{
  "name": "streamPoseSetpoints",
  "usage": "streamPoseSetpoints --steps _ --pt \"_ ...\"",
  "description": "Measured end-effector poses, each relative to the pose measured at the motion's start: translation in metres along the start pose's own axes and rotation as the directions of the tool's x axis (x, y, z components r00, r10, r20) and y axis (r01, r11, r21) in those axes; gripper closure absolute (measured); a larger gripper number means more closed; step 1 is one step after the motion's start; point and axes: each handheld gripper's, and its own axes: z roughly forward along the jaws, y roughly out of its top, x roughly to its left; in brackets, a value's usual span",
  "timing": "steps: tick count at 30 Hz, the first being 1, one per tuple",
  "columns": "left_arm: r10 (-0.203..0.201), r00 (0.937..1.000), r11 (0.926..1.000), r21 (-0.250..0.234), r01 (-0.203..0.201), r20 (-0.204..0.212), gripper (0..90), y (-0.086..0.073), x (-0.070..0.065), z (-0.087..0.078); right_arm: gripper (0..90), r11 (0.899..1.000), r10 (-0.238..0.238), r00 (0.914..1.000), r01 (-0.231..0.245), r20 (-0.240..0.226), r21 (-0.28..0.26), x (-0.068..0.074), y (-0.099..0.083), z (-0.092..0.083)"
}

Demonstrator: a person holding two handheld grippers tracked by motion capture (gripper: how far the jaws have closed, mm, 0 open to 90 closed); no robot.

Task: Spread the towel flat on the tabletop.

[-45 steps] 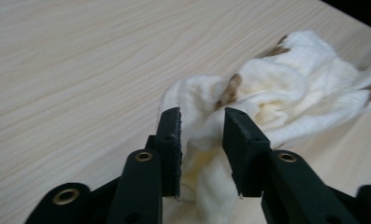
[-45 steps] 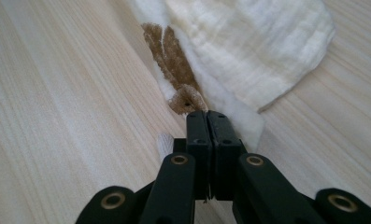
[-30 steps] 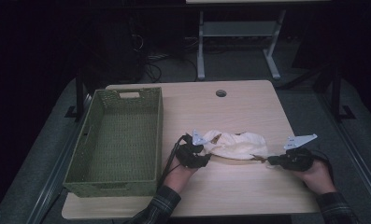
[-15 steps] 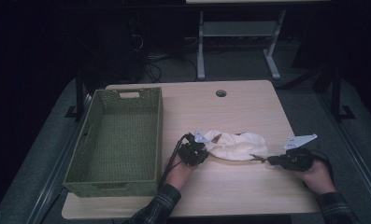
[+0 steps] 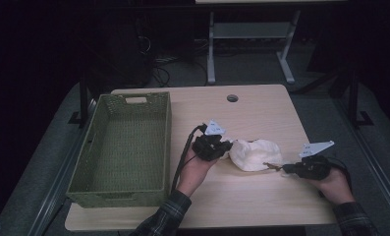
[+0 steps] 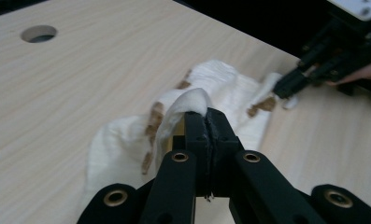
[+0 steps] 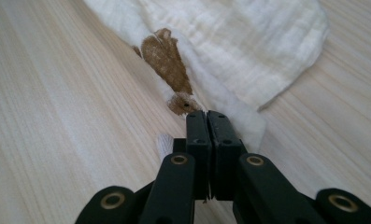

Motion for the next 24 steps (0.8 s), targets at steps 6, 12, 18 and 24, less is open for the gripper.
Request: streamPoseSetpoints --steps 6,12,18,24 --pt "-0.062 0.9955 0.9974 0.033 0.064 -0.072 88.7 -0.006 0.023 0.014 88.9 0.998 0.037 0.9992 -0.036 0.016 -0.043 -0.007 -0.003 -0.011" --pt "-0.098 0.9775 0.9853 0.120 0.122 -0.187 88.7 -0.024 0.045 0.027 89.2 0.990 0.085 0.9955 -0.079 0.043 -0.116 -0.024 -0.008 -0.027" --pt "-0.083 0.9738 0.9762 0.179 0.122 -0.212 84.4 -0.037 0.049 0.040 89.1 0.990 0.111 0.9928 -0.106 0.047 -0.096 -0.034 -0.012 -0.024" --pt "-0.055 0.9842 0.9863 0.144 0.080 -0.168 74.4 -0.030 0.031 0.024 88.8 0.991 0.106 0.9930 -0.101 0.052 -0.088 -0.032 -0.012 -0.024"
